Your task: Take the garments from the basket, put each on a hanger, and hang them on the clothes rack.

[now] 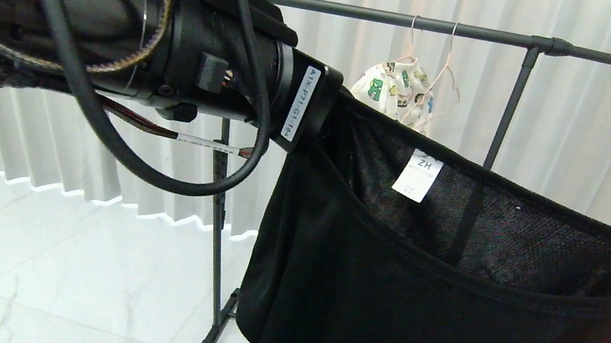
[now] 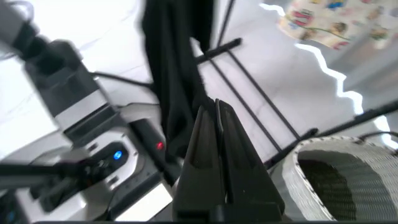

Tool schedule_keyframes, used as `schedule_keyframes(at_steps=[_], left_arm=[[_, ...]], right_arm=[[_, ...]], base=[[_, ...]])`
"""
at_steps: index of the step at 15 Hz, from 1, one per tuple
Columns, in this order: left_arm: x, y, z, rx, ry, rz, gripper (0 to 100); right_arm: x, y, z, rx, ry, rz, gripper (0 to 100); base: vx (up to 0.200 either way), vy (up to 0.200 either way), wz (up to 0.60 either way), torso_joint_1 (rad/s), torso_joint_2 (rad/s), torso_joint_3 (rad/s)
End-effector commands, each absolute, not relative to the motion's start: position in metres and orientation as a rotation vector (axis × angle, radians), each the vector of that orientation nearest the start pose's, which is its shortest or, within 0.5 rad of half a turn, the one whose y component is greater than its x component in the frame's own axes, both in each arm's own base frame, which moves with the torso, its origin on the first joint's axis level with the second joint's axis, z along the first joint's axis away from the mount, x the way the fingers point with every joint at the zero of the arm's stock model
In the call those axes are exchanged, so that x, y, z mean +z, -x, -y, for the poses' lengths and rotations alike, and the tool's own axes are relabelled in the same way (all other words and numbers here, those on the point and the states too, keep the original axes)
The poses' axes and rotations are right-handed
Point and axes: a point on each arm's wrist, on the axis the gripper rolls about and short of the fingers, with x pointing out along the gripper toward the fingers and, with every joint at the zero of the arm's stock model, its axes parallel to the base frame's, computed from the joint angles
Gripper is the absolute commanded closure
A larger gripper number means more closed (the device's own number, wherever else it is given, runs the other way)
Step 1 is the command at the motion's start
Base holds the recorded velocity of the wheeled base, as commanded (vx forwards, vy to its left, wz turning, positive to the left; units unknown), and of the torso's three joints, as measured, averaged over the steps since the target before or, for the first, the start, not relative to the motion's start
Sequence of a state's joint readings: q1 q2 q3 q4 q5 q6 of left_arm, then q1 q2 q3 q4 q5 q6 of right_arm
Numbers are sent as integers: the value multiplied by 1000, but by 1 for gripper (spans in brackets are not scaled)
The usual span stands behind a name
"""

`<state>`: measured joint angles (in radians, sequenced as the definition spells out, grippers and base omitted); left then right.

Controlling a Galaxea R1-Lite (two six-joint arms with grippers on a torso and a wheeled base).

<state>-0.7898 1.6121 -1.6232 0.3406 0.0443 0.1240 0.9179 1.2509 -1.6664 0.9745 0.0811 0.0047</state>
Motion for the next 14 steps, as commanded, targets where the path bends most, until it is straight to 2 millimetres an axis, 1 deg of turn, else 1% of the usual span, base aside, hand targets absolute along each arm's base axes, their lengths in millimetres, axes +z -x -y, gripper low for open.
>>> schedule_keyframes(at_steps=[1, 8, 9, 10, 11, 12, 14], left_arm=[[337, -207, 206, -757, -265, -286, 100], [339, -201, 200, -750, -269, -292, 100], [341, -186, 186, -753, -288, -351, 100], [341, -174, 175, -754, -293, -411, 100], [342, -165, 169, -752, -262, -448, 100], [342, -153, 167, -764, -202, -481, 100], [332, -124, 163, -812, -132, -574, 100]], right_arm=[[370, -65, -93, 997, 234, -520, 100], [369, -66, -93, 983, 236, -526, 100], [372, -74, -94, 930, 212, -486, 100], [375, -87, -100, 883, 183, -448, 100], [377, -99, -107, 859, 170, -423, 100], [380, -111, -116, 847, 154, -393, 100], [381, -127, -132, 849, 139, -358, 100]], base=[[0, 0, 0, 0, 0, 0], [0, 0, 0, 0, 0, 0], [0, 0, 0, 0, 0, 0], [0, 0, 0, 0, 0, 0], [0, 0, 0, 0, 0, 0], [0, 0, 0, 0, 0, 0], [0, 0, 0, 0, 0, 0]])
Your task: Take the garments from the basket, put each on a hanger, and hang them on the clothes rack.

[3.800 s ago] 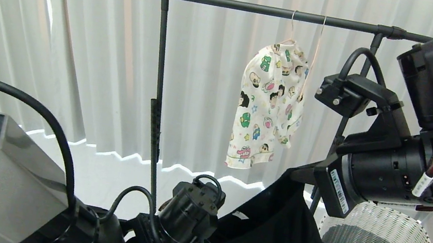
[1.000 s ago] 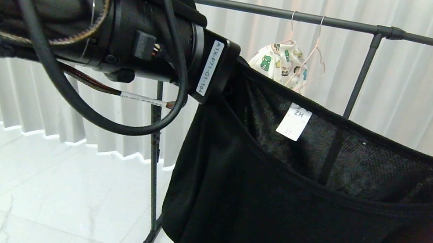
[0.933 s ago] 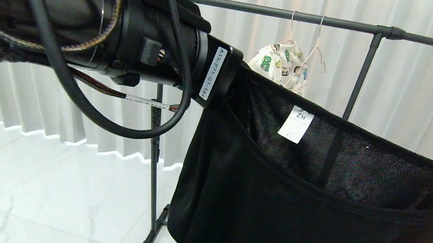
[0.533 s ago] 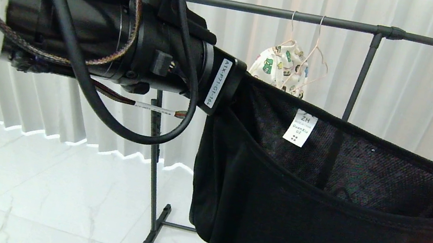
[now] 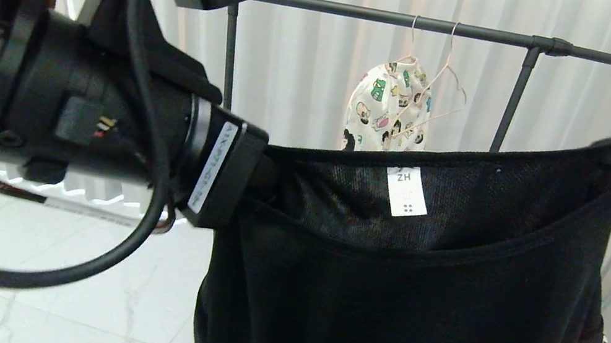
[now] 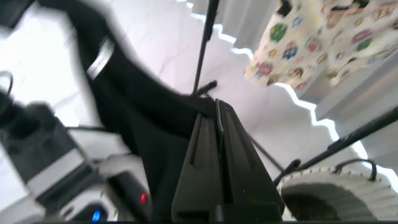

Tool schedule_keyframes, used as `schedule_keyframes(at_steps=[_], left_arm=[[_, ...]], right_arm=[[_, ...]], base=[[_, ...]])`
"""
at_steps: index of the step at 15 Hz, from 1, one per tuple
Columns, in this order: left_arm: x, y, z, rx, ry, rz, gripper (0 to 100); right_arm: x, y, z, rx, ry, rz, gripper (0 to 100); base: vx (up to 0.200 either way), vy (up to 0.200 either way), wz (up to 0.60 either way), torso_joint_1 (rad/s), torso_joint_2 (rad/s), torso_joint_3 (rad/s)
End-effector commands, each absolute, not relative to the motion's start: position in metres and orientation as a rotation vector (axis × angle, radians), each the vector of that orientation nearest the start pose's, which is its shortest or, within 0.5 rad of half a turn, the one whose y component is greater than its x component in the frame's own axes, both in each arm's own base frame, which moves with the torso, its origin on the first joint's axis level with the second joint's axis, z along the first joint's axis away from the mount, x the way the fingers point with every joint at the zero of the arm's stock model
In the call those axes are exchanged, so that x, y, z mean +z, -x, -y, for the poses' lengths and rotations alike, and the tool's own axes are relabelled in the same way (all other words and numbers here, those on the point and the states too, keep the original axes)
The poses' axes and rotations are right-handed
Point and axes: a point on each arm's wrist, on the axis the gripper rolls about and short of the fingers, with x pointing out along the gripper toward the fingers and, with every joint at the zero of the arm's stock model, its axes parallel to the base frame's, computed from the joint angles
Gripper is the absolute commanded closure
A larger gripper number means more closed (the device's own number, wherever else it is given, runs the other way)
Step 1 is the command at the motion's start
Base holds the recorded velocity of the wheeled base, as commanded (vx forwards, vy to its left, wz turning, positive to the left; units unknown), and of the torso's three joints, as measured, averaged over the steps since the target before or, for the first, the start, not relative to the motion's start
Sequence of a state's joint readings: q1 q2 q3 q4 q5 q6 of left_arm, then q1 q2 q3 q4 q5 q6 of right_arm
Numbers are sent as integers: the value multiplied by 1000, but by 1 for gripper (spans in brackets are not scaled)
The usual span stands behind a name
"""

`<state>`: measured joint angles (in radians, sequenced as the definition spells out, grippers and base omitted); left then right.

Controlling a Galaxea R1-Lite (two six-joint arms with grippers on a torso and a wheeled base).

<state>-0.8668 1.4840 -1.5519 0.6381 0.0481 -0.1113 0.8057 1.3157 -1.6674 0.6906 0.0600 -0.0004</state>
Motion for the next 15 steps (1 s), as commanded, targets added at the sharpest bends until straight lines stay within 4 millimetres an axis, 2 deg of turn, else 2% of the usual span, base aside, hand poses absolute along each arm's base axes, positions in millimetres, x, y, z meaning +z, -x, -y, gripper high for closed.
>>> schedule_keyframes(at_steps=[1, 3, 5, 15], left_arm=[[328, -108, 161, -852, -107, -602, 100], [329, -87, 161, -922, -56, -629, 100], [329, -79, 163, -954, -45, -637, 100], [330, -80, 163, -949, -48, -632, 100]], right_arm=[[381, -135, -140, 852, 133, -342, 100], [381, -145, -151, 855, 126, -324, 100], [383, -148, -155, 871, 122, -320, 100], [384, -145, -152, 871, 122, -320, 100]], base=[[0, 0, 0, 0, 0, 0], [0, 0, 0, 0, 0, 0], [0, 0, 0, 0, 0, 0], [0, 0, 0, 0, 0, 0]])
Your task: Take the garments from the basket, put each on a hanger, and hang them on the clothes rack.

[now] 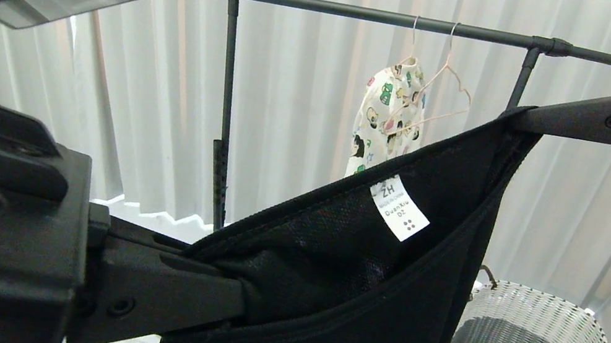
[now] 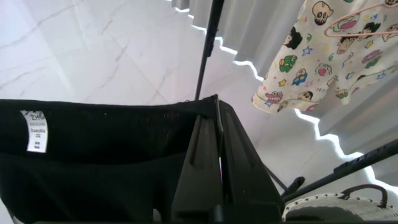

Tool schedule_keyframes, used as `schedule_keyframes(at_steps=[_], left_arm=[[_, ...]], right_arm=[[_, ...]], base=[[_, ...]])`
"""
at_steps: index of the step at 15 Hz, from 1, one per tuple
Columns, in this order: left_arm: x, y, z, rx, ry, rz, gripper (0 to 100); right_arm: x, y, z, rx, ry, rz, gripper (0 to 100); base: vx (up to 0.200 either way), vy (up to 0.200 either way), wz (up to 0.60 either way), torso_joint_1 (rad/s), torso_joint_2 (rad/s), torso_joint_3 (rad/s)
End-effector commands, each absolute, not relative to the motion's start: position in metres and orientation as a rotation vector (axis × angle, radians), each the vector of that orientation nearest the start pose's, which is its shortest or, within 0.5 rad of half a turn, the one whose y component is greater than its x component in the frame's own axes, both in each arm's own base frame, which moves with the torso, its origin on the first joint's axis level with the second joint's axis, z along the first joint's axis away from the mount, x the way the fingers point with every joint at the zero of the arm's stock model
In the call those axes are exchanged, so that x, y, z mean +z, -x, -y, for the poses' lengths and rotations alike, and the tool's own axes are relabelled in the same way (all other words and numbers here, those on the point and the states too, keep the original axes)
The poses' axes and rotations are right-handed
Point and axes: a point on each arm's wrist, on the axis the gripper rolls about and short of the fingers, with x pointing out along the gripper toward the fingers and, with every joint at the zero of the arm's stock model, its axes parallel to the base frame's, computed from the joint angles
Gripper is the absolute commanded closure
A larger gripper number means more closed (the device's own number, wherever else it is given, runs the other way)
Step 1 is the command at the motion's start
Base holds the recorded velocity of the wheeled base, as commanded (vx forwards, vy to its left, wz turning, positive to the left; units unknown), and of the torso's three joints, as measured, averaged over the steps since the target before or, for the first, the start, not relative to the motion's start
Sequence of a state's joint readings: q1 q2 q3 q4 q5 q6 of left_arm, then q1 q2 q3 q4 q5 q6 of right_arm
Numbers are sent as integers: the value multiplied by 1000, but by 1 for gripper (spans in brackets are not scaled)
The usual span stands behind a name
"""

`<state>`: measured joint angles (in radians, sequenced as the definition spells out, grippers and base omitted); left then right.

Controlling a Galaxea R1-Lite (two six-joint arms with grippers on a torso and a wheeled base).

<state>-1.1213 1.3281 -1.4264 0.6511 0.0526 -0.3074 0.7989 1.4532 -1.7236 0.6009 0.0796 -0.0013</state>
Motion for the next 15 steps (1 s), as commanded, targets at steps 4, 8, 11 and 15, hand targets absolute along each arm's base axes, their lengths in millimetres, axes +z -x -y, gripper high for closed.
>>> schedule_keyframes(at_steps=[4, 8, 11, 15], left_arm=[[328, -119, 158, -739, -188, -547, 100], [332, -142, 160, -708, -278, -443, 100], [332, -140, 161, -719, -282, -439, 100], [332, -140, 161, -717, -277, -441, 100]], right_arm=[[383, -124, -129, 853, 154, -398, 100], [373, -95, -114, 900, 226, -524, 100], [376, -103, -122, 861, 213, -465, 100], [374, -105, -123, 852, 217, -473, 100]], base=[[0, 0, 0, 0, 0, 0], [0, 0, 0, 0, 0, 0], [0, 0, 0, 0, 0, 0], [0, 0, 0, 0, 0, 0]])
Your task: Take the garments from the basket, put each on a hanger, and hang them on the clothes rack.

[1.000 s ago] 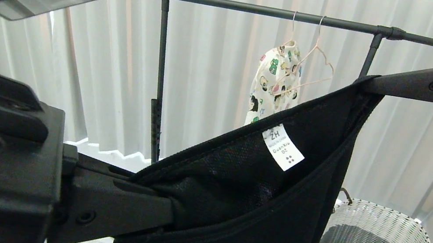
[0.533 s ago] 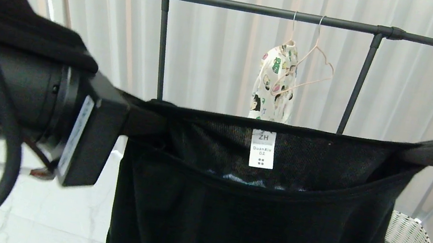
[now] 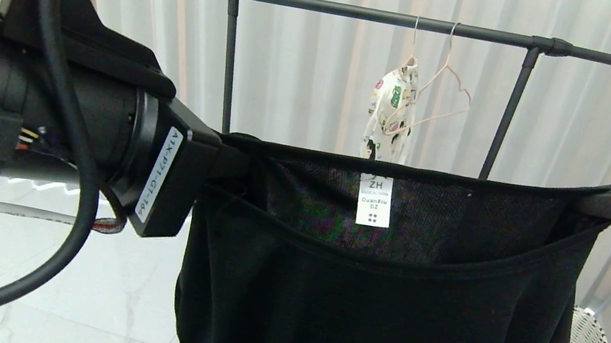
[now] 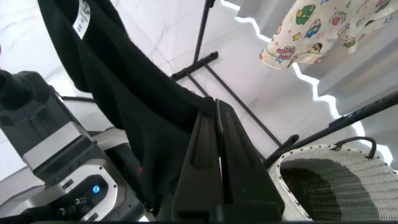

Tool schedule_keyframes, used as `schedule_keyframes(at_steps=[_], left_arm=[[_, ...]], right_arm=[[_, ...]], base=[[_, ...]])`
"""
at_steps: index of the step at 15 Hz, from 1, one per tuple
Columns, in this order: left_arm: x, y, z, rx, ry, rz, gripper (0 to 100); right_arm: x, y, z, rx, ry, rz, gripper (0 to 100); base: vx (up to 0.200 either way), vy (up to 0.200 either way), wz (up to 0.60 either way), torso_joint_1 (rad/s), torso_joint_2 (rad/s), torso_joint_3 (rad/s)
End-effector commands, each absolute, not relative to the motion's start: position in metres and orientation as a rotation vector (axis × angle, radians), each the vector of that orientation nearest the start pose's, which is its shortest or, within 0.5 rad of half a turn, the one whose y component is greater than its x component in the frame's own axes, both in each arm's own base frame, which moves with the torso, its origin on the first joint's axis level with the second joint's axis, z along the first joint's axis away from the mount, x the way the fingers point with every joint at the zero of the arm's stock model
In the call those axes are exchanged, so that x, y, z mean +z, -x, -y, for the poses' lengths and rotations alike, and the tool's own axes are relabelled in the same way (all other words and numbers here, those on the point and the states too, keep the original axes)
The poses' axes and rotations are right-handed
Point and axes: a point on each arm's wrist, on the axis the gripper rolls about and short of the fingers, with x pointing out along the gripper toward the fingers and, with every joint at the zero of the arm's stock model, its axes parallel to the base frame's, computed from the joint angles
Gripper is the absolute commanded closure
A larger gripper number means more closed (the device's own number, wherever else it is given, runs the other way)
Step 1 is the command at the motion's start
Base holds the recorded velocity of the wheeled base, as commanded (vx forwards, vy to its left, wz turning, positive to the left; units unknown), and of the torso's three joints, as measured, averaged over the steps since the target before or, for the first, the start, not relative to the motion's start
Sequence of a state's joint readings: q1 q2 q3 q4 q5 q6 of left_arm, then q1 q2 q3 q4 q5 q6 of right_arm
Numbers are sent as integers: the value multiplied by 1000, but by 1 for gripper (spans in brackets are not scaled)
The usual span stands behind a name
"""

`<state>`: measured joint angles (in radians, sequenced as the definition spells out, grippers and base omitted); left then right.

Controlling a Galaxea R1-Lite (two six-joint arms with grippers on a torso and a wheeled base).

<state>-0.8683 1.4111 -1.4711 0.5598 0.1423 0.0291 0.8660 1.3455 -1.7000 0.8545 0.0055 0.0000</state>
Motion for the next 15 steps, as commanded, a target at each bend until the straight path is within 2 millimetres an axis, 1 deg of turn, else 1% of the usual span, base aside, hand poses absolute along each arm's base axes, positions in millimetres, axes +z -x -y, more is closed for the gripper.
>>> schedule_keyframes(at_steps=[1, 2, 3, 7, 10, 15], left_arm=[[332, -140, 161, -717, -277, -441, 100], [332, -140, 161, -717, -278, -443, 100], [332, -141, 161, -717, -278, -443, 100], [331, -142, 161, -711, -279, -445, 100], [324, -147, 157, -673, -290, -470, 100], [309, -153, 151, -509, -346, -505, 100]], right_arm=[[374, -105, -123, 851, 214, -475, 100], [374, -104, -123, 853, 212, -474, 100], [374, -104, -123, 851, 212, -474, 0], [375, -103, -120, 847, 207, -469, 0], [377, -106, -113, 792, 195, -460, 0], [380, -104, -93, 703, 160, -437, 0]], base=[[0, 0, 0, 0, 0, 0], [0, 0, 0, 0, 0, 0], [0, 0, 0, 0, 0, 0], [0, 0, 0, 0, 0, 0], [0, 0, 0, 0, 0, 0], [0, 0, 0, 0, 0, 0]])
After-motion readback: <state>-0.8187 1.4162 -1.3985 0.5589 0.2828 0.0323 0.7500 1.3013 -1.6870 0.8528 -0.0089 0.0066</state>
